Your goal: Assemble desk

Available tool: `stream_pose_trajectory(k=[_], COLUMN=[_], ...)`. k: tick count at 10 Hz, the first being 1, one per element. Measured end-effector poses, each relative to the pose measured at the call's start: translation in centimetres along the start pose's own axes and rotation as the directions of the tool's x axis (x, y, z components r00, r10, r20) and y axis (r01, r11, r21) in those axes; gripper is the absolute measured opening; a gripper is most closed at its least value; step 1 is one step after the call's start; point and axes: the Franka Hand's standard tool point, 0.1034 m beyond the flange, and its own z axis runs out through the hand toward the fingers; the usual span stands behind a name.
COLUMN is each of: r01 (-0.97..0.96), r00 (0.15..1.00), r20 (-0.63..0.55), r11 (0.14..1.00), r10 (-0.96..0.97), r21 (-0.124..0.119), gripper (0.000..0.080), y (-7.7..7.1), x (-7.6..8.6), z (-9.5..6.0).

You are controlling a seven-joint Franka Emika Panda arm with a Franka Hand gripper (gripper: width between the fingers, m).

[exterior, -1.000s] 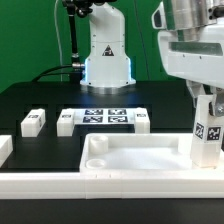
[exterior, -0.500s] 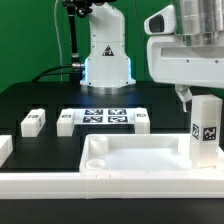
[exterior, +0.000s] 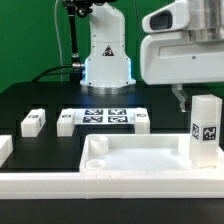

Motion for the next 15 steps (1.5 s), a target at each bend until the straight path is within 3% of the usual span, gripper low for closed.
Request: stream_pose_trajectory(k=[3, 4, 6, 7, 10, 11, 13, 15], r01=[0.433, 0.376, 0.345, 0.247, 0.045, -0.116, -0.430, -0.669], r00=[0.901, 0.927, 0.938, 0.969, 0.999, 0.993, 0.902, 0.743], r20=[-0.017, -0.016, -0.015, -0.014, -0.013, -0.027, -0.018, 0.003], r11=[0.901, 0.927, 0.938, 0.969, 0.999, 0.993, 0.902, 0.742], r10=[-0.433, -0.376, -0.345, -0.247, -0.045, 0.116, 0.431, 0.669], r21=[-0.001, 0.001, 0.002, 0.006, 0.009, 0.023, 0.032, 0.048], gripper=[0.0648, 0.0648, 0.0384, 0.0290, 0.0291, 0.0291, 0.0291, 0.0294], y=[1.6, 1.5, 1.5, 1.4, 1.3, 1.1, 1.3, 1.3], x=[1.5, 1.4, 1.4, 1.3, 1.3, 1.5, 1.5, 1.5], z=[-0.8, -0.8, -0.7, -0.7, -0.6, -0.6, -0.5, -0.5])
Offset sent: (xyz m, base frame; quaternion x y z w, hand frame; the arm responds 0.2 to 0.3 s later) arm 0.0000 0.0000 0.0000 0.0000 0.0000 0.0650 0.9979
